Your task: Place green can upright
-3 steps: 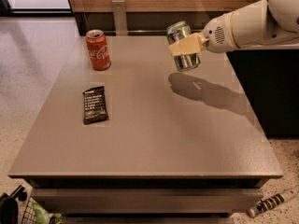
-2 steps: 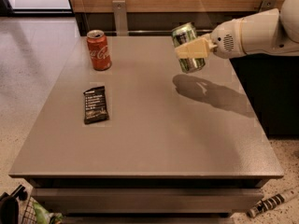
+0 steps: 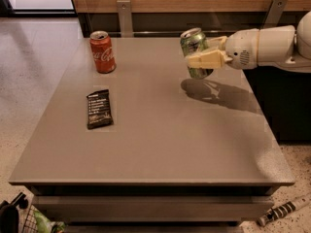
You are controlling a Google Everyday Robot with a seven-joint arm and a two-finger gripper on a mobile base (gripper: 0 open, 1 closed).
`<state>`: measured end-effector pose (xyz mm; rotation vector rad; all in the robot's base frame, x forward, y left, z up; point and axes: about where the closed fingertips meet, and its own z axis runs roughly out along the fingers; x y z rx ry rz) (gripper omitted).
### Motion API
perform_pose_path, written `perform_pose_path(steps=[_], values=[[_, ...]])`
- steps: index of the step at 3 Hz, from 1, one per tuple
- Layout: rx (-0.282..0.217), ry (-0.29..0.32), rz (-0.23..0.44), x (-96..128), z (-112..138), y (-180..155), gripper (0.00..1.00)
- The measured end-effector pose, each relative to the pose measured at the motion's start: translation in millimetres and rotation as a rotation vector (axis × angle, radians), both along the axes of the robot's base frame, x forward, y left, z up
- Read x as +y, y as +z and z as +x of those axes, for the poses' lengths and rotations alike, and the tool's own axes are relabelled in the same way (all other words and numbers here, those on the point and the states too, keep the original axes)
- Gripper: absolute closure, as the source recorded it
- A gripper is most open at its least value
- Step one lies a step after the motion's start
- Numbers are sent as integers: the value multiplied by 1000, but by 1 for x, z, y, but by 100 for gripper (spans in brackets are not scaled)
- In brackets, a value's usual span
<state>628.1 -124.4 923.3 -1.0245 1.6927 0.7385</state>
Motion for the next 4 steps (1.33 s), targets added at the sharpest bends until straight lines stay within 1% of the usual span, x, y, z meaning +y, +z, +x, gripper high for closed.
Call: perform_pose_path(steps=[1, 2, 3, 4], values=[[-34, 79, 10, 8, 1, -8, 100], [-53, 141, 38, 20, -2, -20, 100], [-61, 176, 69, 26, -7, -32, 100], [-65, 197, 109, 28, -12, -45, 100]])
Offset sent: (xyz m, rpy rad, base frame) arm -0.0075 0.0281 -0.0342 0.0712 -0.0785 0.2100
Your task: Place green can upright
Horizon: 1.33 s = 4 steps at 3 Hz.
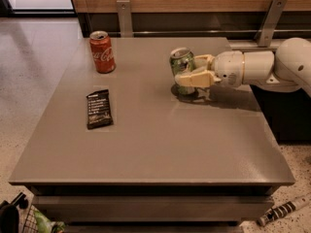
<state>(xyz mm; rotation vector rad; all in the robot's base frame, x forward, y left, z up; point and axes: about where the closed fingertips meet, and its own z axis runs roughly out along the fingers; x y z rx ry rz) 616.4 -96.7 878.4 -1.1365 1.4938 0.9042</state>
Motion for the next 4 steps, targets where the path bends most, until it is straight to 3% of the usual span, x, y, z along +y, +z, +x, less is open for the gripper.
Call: perform_pose_path(steps=[2, 4], values=[[24, -5, 98, -16, 0, -23, 100], [24, -5, 98, -16, 0, -22, 57]])
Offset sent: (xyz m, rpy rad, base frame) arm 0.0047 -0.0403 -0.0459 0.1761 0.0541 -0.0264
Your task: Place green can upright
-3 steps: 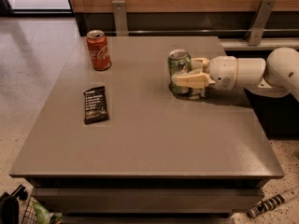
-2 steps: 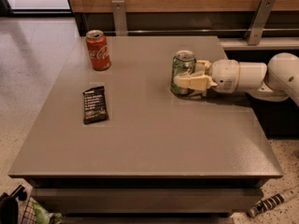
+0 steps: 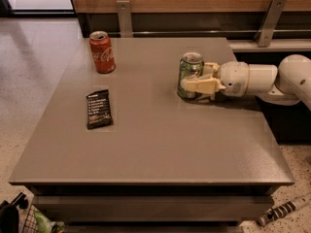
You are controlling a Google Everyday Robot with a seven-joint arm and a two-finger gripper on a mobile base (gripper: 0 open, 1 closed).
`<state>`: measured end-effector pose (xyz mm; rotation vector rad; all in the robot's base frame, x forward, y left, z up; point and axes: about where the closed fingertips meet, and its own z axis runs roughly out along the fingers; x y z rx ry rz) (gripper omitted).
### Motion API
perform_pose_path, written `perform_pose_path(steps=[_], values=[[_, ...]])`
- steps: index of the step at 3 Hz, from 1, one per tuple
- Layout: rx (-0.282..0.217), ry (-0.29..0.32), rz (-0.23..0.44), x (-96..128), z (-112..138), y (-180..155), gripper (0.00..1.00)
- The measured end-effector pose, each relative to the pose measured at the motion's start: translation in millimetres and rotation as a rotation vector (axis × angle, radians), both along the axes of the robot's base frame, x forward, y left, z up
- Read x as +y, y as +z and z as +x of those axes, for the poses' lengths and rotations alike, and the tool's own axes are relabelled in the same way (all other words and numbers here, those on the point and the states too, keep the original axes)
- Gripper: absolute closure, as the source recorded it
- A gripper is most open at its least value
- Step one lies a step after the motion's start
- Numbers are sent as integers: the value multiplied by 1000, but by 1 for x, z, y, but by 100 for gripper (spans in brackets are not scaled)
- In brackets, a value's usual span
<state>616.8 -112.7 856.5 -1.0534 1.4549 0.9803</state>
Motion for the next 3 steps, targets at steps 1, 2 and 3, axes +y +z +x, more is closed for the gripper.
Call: perform_pose_path(steps=[1, 2, 3], values=[[0, 0, 0, 0, 0, 0, 33], [0, 0, 0, 0, 0, 1, 10], [0, 4, 0, 2, 0, 1, 0]])
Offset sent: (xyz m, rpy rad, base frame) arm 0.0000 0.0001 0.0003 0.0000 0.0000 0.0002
